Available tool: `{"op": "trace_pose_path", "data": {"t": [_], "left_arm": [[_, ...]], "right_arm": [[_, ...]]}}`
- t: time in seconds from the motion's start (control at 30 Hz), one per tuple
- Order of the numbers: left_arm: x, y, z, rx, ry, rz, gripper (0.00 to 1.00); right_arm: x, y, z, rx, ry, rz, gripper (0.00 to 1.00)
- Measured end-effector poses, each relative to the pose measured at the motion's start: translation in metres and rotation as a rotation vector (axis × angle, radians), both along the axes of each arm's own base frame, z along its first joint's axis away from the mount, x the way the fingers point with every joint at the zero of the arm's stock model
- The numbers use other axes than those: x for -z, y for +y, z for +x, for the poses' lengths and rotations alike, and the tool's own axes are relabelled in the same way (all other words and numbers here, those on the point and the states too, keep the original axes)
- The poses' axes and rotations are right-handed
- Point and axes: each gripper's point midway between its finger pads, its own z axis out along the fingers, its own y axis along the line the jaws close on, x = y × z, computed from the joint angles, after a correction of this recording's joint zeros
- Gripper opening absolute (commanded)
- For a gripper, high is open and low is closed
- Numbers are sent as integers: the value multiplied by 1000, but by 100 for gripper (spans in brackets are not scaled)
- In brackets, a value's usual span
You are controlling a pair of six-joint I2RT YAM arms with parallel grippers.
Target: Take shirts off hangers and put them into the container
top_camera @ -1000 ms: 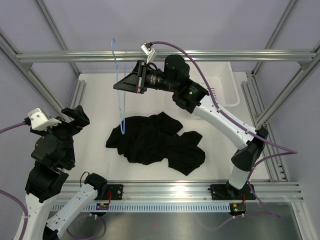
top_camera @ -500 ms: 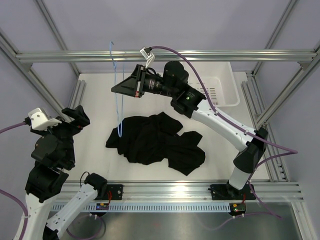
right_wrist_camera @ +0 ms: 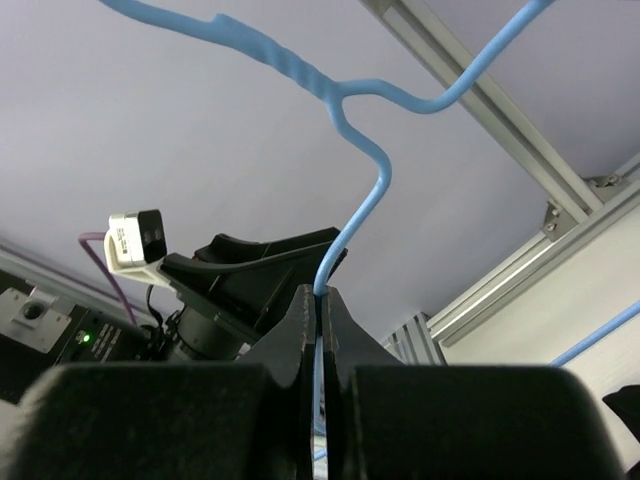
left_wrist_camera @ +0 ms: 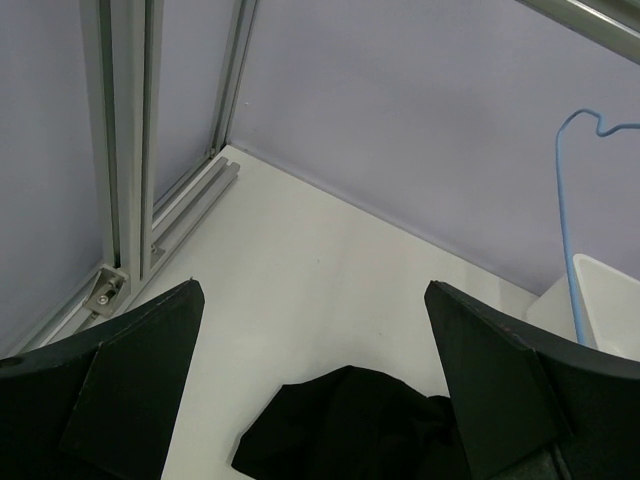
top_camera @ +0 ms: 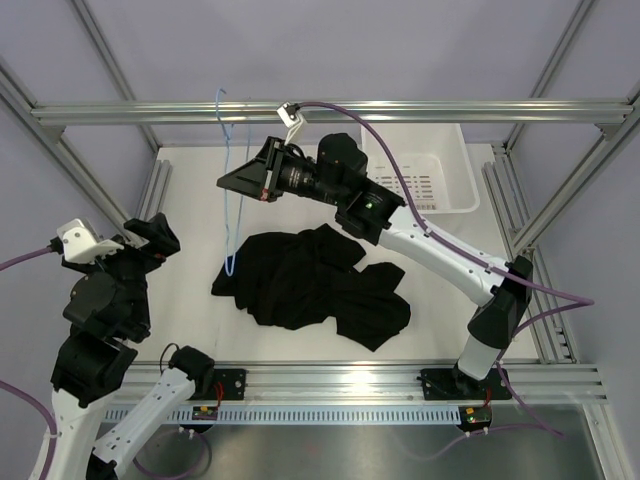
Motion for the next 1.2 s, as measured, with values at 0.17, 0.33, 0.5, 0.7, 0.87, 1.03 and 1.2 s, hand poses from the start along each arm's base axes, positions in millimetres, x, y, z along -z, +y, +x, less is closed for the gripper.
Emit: {"op": "trace_pose_path", "data": {"t": [0.17, 0.33, 0.5, 0.7, 0.87, 1.03, 1.2], "left_arm": [[5, -1, 1, 0, 10, 5, 99], [4, 0, -1, 0, 3, 1, 99], [4, 0, -1, 4, 3, 1, 99], [5, -2, 0, 11, 3, 1, 99], [7, -2, -1, 16, 4, 2, 99], [9, -3, -1, 19, 6, 2, 99], [8, -3, -1, 21, 4, 0, 99]], "right_arm": [[21, 7, 2, 70, 3, -81, 0], [43, 11, 10, 125, -3, -153, 0], [46, 10, 15, 153, -18, -162, 0], [48, 11, 18, 176, -36, -168, 0], [50, 12, 18, 197, -80, -187, 0], [61, 22, 8, 190, -150, -234, 0], [82, 28, 4, 187, -181, -289, 0]]}}
